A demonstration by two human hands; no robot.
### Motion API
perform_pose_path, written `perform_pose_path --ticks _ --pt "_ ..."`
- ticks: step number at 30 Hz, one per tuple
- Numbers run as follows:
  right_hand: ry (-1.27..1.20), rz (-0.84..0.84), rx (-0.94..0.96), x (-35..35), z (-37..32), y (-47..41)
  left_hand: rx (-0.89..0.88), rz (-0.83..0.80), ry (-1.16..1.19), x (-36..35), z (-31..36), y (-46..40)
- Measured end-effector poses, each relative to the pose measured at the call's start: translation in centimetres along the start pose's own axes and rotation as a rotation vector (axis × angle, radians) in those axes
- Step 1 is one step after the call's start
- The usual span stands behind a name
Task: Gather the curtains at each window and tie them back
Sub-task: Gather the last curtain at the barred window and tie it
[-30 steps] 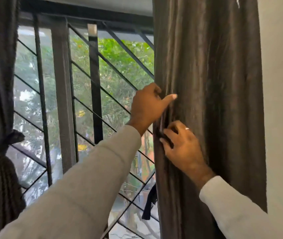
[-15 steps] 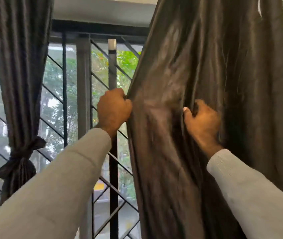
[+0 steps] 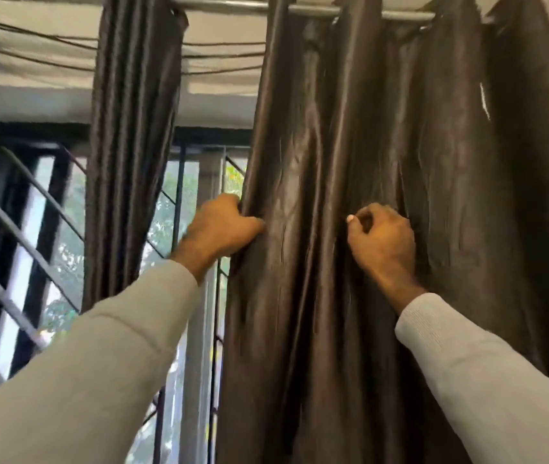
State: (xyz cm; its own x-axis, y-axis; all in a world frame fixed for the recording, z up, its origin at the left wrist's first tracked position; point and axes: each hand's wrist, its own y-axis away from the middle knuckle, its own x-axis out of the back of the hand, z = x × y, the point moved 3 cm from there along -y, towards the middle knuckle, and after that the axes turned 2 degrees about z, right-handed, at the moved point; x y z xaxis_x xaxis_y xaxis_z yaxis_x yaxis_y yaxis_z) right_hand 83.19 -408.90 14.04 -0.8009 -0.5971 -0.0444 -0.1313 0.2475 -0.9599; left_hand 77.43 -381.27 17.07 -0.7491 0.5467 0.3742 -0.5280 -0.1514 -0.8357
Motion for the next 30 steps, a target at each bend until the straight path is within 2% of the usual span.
perform_pose_path --ticks 5,9,13,14,17,18,19,21,22,24,26,28,30 --pt "0.074 0.029 0.035 1.0 -1.2 -3.0 -0.153 0.089 0.100 -0.6 5.9 -4.1" --pt "0.089 0.036 0.052 2.1 -1.3 -6.0 -0.108 0.185 0.220 -0.2 9.0 -8.2" --pt "-0.016 0.087 0.008 1.6 -1.5 -9.7 -0.083 0.163 0.397 -0.9 11.0 -10.4" --pt "-0.097 0.038 0.020 1.0 -1.7 -10.7 -0.089 0.156 0.421 -1.2 11.4 -10.8" --pt "-0.288 -0.311 0.096 -0.5 -2.7 -13.2 -0.135 0.098 0.492 -2.2 13.1 -12.0" --pt "-0.262 -0.311 0.143 -0.2 -2.7 -14.0 -0.140 0.061 0.507 -2.5 13.4 -12.4" --pt "-0.194 -0.216 0.183 0.5 -2.3 -15.3 -0.141 0.051 0.515 -2.6 13.8 -13.0" --pt "0.048 0.121 0.200 3.3 -0.8 -17.9 -0.110 0.112 0.559 -2.1 13.8 -14.2" --pt "0.192 0.272 0.153 4.6 0.2 -19.0 -0.089 0.164 0.578 -1.6 13.8 -14.9" --pt "0.373 0.449 0.007 7.3 2.5 -20.8 -0.070 0.245 0.551 -0.4 14.0 -15.4" --pt "0.396 0.469 -0.170 8.9 5.0 -22.8 -0.061 0.315 0.490 0.4 14.0 -15.6" --pt "0.331 0.341 -0.275 9.2 6.4 -24.0 -0.088 0.386 0.455 0.9 14.1 -16.2" --pt "0.281 0.190 -0.168 7.9 5.7 -24.5 -0.125 0.357 0.460 0.2 15.1 -16.0"
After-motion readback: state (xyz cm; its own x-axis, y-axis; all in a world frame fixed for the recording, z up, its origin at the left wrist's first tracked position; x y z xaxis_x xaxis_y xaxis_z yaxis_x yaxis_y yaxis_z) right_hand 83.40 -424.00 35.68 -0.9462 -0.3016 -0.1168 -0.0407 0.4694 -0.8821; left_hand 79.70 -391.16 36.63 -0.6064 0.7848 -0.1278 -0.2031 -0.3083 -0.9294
